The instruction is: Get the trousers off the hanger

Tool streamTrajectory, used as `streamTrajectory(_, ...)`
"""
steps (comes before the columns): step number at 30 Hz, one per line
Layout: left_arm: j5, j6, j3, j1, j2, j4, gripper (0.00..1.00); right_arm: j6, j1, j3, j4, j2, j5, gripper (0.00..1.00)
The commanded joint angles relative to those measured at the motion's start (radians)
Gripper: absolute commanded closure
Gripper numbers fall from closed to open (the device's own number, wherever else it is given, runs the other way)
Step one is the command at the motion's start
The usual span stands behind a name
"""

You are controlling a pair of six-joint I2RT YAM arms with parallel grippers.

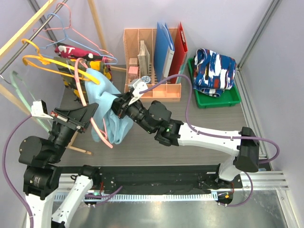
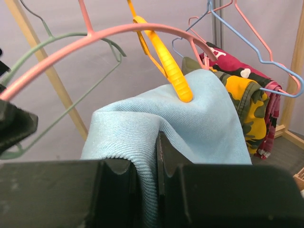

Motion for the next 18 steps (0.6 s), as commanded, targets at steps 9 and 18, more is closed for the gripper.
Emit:
streamTrajectory(9,-0.046,0.055,-0.024,-0.002,-0.017,-0.01,1.0,0.209,-0.009,0.283,0.108,-0.159,-0.063,0.99)
streamTrajectory(18,-0.058,0.056,-0.026,-0.002,-0.017,-0.033,1.0,0.057,-0.011,0.48,-0.017,-0.203,-0.014,0.99)
